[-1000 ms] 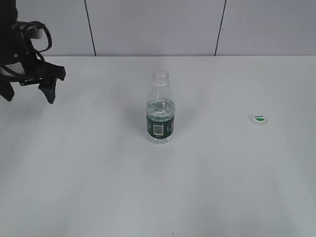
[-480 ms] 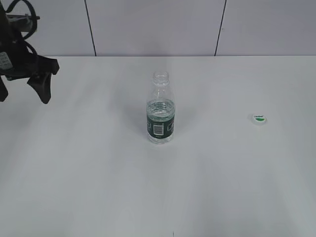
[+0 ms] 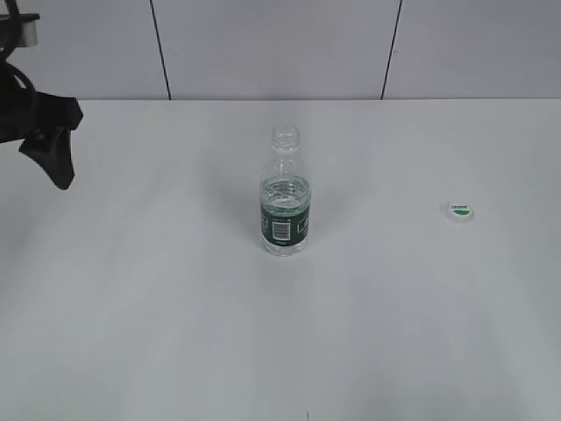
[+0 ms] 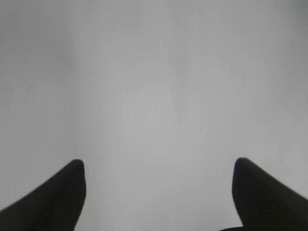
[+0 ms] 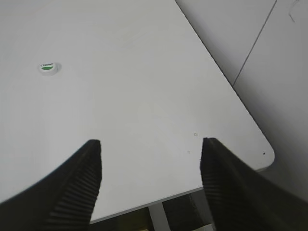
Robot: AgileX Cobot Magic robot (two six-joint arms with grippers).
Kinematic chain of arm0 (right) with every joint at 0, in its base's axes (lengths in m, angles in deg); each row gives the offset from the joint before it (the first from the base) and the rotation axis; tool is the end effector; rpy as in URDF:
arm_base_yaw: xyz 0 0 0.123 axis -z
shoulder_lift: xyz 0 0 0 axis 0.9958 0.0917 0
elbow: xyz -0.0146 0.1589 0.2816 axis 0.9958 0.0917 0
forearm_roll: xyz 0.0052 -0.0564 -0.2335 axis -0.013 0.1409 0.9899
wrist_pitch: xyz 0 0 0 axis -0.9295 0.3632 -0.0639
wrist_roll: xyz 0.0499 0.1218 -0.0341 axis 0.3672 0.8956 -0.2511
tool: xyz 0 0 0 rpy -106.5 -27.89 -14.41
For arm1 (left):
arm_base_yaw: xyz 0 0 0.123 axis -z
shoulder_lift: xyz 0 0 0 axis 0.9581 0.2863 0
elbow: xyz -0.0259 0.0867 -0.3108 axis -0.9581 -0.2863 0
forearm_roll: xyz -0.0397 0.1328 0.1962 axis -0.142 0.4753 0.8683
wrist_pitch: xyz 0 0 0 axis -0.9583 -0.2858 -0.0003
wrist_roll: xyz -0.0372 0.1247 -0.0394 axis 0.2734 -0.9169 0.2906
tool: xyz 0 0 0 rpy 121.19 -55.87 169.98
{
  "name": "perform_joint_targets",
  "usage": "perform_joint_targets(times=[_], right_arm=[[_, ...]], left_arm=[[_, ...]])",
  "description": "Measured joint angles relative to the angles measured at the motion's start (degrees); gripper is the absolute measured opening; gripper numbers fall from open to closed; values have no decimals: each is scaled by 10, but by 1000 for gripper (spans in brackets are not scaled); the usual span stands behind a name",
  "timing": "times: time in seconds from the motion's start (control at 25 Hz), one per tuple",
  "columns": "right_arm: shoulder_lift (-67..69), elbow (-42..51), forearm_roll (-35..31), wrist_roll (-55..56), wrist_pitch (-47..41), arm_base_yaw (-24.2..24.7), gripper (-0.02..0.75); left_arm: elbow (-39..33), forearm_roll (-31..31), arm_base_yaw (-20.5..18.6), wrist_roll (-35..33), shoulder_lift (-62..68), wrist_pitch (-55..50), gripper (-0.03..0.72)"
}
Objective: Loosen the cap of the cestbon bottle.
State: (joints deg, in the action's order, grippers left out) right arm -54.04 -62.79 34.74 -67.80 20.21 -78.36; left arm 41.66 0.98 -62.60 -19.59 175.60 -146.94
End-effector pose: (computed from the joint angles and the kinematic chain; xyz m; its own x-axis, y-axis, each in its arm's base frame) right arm -0.0207 -0.0144 0.2532 -0.4778 -0.0610 -0.8763 0.1643 0.9738 -0.1574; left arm 0.3128 -0.0573 0.2683 -0.9943 0.0093 -0.1059 0.0097 0.9999 -0.0033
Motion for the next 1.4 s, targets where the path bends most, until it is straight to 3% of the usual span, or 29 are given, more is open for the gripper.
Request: perform_joint_targets(times=[0.44, 0.96, 1.4], right_arm=[[0, 0, 0, 0, 0, 0, 494], [0, 0, 0, 0, 0, 0, 494], [0, 0, 0, 0, 0, 0, 494]], left_arm=[[-145, 5, 0, 0, -158, 2, 564], [-332, 9, 0, 0, -415, 91, 564], [-432, 40, 0, 0, -674, 95, 564]])
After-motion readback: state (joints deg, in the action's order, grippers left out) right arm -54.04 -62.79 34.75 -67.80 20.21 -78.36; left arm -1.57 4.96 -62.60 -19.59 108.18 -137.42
